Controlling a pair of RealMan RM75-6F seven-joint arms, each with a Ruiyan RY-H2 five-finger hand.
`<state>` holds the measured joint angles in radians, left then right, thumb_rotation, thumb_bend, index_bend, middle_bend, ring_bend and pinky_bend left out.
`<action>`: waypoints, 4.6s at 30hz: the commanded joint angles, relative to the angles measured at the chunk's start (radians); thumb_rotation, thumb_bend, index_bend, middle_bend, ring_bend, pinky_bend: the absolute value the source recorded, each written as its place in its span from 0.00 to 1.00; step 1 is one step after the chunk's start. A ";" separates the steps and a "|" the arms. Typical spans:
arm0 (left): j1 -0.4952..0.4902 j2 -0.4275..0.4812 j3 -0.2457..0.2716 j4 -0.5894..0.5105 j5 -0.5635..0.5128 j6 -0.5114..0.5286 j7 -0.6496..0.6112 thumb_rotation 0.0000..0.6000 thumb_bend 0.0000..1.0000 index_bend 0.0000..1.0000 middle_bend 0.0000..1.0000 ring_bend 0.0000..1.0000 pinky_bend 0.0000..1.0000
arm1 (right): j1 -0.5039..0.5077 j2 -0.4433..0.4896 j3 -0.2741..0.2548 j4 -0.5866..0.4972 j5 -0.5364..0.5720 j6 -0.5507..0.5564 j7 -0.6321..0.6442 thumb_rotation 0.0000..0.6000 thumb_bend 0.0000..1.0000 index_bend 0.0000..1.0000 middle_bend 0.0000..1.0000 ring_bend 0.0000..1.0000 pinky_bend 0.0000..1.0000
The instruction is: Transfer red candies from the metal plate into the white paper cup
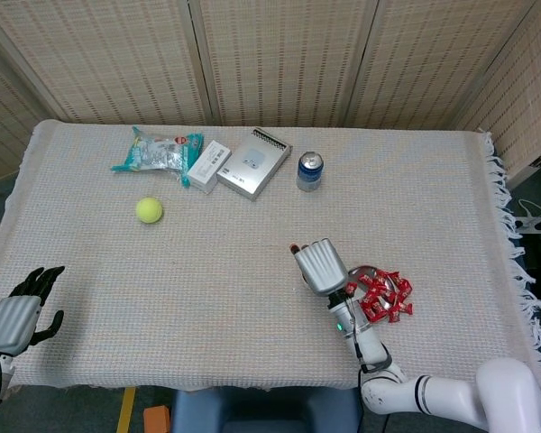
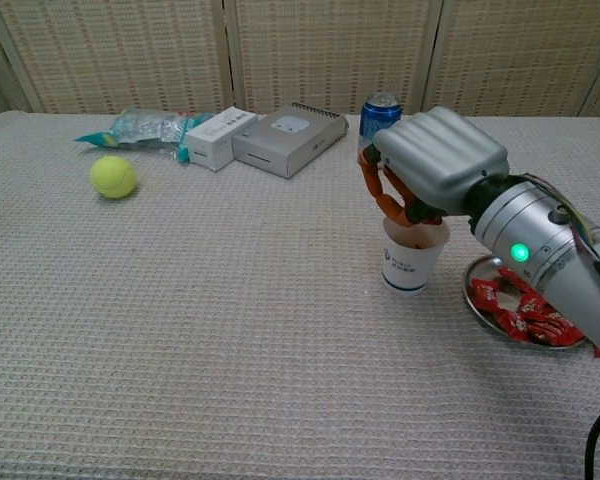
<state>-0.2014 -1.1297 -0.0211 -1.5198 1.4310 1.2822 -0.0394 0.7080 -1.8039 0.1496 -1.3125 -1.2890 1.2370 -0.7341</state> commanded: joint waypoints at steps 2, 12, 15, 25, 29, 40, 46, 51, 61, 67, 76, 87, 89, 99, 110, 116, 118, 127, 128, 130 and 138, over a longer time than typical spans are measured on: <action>-0.001 0.000 -0.001 0.001 -0.002 -0.002 -0.001 1.00 0.47 0.00 0.07 0.03 0.20 | -0.004 0.011 -0.001 -0.009 0.009 -0.018 -0.010 1.00 0.41 0.56 0.68 0.82 1.00; 0.001 0.001 0.000 0.000 0.001 0.002 -0.002 1.00 0.47 0.00 0.07 0.03 0.20 | -0.023 0.074 -0.003 -0.093 0.020 -0.031 -0.046 1.00 0.33 0.24 0.39 0.76 1.00; 0.003 0.003 -0.001 0.001 0.002 0.008 -0.007 1.00 0.47 0.00 0.07 0.03 0.20 | -0.045 0.121 -0.009 -0.149 0.008 -0.011 -0.027 1.00 0.30 0.17 0.35 0.75 1.00; 0.000 -0.009 0.001 -0.002 -0.004 0.000 0.027 1.00 0.47 0.00 0.07 0.03 0.20 | -0.156 0.427 -0.164 -0.352 0.038 -0.063 -0.049 1.00 0.20 0.01 0.19 0.69 1.00; -0.002 -0.017 0.002 -0.005 -0.010 -0.006 0.049 1.00 0.47 0.00 0.07 0.03 0.20 | -0.203 0.491 -0.229 -0.360 0.016 -0.059 -0.029 1.00 0.18 0.00 0.17 0.68 1.00; -0.006 -0.029 0.005 -0.009 -0.016 -0.013 0.082 1.00 0.47 0.00 0.07 0.03 0.20 | -0.262 0.523 -0.263 -0.262 0.047 -0.117 0.070 1.00 0.17 0.00 0.14 0.68 1.00; -0.009 -0.031 0.005 -0.007 -0.018 -0.020 0.085 1.00 0.47 0.00 0.07 0.03 0.20 | -0.256 0.496 -0.244 -0.197 0.084 -0.179 0.102 1.00 0.17 0.00 0.13 0.68 1.00; -0.007 -0.030 0.005 -0.008 -0.017 -0.016 0.084 1.00 0.47 0.00 0.07 0.03 0.20 | -0.245 0.467 -0.223 -0.160 0.109 -0.218 0.116 1.00 0.17 0.00 0.13 0.69 1.00; -0.007 -0.027 0.005 -0.007 -0.017 -0.016 0.076 1.00 0.47 0.00 0.07 0.04 0.20 | -0.240 0.446 -0.214 -0.131 0.119 -0.253 0.126 1.00 0.16 0.02 0.13 0.70 1.00; -0.008 -0.027 0.006 -0.007 -0.016 -0.019 0.076 1.00 0.47 0.00 0.07 0.04 0.20 | -0.249 0.445 -0.216 -0.130 0.122 -0.240 0.105 1.00 0.16 0.23 0.28 0.73 1.00; -0.009 -0.027 0.006 -0.006 -0.018 -0.020 0.073 1.00 0.47 0.00 0.07 0.04 0.20 | -0.249 0.447 -0.214 -0.144 0.122 -0.234 0.070 1.00 0.16 0.33 0.31 0.73 1.00; -0.012 -0.024 0.006 -0.002 -0.016 -0.025 0.059 1.00 0.47 0.00 0.07 0.04 0.20 | -0.239 0.451 -0.220 -0.194 0.132 -0.196 -0.089 1.00 0.17 0.33 0.32 0.75 1.00; -0.011 -0.023 0.006 -0.002 -0.015 -0.023 0.058 1.00 0.47 0.00 0.07 0.04 0.20 | -0.241 0.446 -0.222 -0.198 0.140 -0.189 -0.115 1.00 0.18 0.34 0.34 0.75 1.00; -0.011 -0.024 0.007 -0.003 -0.014 -0.023 0.060 1.00 0.47 0.00 0.07 0.04 0.20 | -0.245 0.424 -0.232 -0.188 0.151 -0.184 -0.155 1.00 0.20 0.39 0.38 0.77 1.00; -0.011 -0.022 0.008 -0.003 -0.011 -0.022 0.056 1.00 0.47 0.00 0.07 0.04 0.20 | -0.254 0.417 -0.242 -0.185 0.147 -0.167 -0.181 1.00 0.29 0.51 0.47 0.80 1.00; -0.011 -0.023 0.008 -0.003 -0.012 -0.023 0.057 1.00 0.47 0.00 0.07 0.04 0.20 | -0.257 0.405 -0.243 -0.169 0.148 -0.168 -0.186 1.00 0.33 0.58 0.51 0.82 1.00; -0.011 -0.023 0.008 -0.002 -0.012 -0.022 0.057 1.00 0.47 0.00 0.07 0.04 0.20 | -0.258 0.403 -0.242 -0.166 0.148 -0.167 -0.185 1.00 0.34 0.60 0.53 0.82 1.00; -0.011 -0.022 0.009 -0.002 -0.010 -0.020 0.054 1.00 0.47 0.00 0.07 0.04 0.20 | -0.265 0.403 -0.244 -0.164 0.143 -0.157 -0.189 1.00 0.42 0.72 0.62 0.83 1.00; -0.011 -0.022 0.009 -0.002 -0.009 -0.020 0.053 1.00 0.47 0.00 0.07 0.04 0.20 | -0.266 0.403 -0.243 -0.164 0.142 -0.155 -0.188 1.00 0.43 0.74 0.63 0.83 1.00; -0.011 -0.022 0.008 -0.002 -0.011 -0.021 0.053 1.00 0.47 0.00 0.07 0.04 0.20 | -0.268 0.407 -0.242 -0.167 0.140 -0.151 -0.184 1.00 0.43 0.76 0.65 0.84 1.00; -0.010 -0.021 0.007 -0.001 -0.012 -0.020 0.049 1.00 0.47 0.00 0.07 0.04 0.20 | -0.275 0.444 -0.223 -0.210 0.111 -0.117 -0.139 1.00 0.44 0.81 0.67 0.84 1.00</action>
<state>-0.2116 -1.1510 -0.0138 -1.5209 1.4190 1.2622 0.0099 0.4343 -1.3684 -0.0790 -1.5130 -1.1714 1.1121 -0.8821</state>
